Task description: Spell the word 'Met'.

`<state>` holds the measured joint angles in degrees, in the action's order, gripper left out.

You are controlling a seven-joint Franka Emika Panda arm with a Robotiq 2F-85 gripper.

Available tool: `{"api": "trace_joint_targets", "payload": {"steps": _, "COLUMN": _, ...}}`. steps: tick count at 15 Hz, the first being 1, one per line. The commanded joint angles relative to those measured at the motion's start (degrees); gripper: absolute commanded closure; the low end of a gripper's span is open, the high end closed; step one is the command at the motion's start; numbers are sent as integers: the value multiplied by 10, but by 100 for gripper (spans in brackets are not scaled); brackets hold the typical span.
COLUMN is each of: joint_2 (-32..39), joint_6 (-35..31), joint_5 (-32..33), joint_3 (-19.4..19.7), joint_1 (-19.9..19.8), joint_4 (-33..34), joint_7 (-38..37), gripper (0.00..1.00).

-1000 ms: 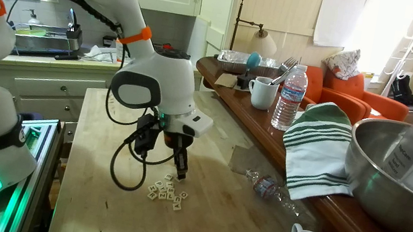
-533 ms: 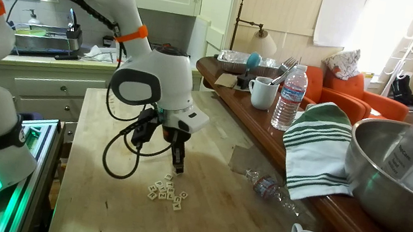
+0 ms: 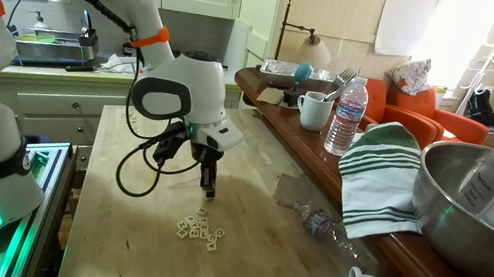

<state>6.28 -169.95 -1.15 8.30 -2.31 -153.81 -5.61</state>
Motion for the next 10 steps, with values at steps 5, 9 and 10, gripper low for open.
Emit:
{"api": "trace_joint_targets", "payload": {"steps": 5, "joint_2": 23, "joint_6": -19, "joint_5": 5, "joint_3": -31, "joint_1": 39, "joint_4": -28, "joint_7": -123, "gripper": 100}}
{"api": "trace_joint_targets", "payload": {"steps": 9, "joint_2": 23, "joint_6": -22, "joint_5": 21, "joint_3": -25, "joint_1": 47, "joint_4": -25, "joint_7": -157, "gripper": 100}}
{"api": "trace_joint_targets", "payload": {"steps": 10, "joint_2": 18, "joint_6": -20, "joint_5": 22, "joint_3": -25, "joint_1": 47, "joint_4": -26, "joint_7": -158, "gripper": 100}}
